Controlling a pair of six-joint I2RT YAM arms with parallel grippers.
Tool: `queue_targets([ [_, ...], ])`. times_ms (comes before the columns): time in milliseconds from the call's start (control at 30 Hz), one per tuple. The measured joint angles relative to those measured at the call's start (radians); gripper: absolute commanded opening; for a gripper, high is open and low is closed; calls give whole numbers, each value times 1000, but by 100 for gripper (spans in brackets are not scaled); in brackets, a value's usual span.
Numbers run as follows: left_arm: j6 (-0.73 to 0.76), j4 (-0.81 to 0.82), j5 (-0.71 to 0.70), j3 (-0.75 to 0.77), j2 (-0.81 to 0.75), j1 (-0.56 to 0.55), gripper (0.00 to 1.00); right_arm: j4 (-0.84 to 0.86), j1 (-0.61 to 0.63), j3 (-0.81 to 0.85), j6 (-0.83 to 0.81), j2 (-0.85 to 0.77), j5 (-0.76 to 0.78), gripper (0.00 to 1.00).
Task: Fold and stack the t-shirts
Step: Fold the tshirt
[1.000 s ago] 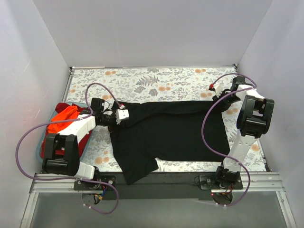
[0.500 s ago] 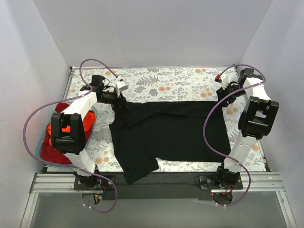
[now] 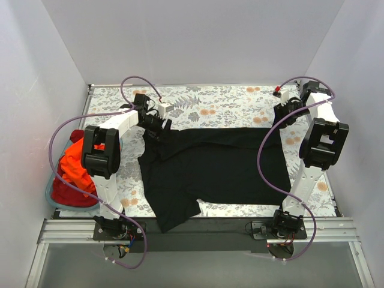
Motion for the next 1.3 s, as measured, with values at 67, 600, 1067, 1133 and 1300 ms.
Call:
queue_targets([
  [67,-3,-19,-41,-4,6,0,59,-3,1,-4,2,0,0,46],
  [600,33,-62,-124,-72,-29,-26,33,-23,2,-31,3,0,5,46],
  [1067,257,-89,-83,-226,-179,-167,2,-23,2,-37,-3,0,13,45],
  [1133,325,-90,-91,-290,-211,-192,14,-23,2,-37,-8,0,16,45],
  [1300,472,-106,-118,-452,-344,-280,47,-23,2,-37,-16,0,24,45],
])
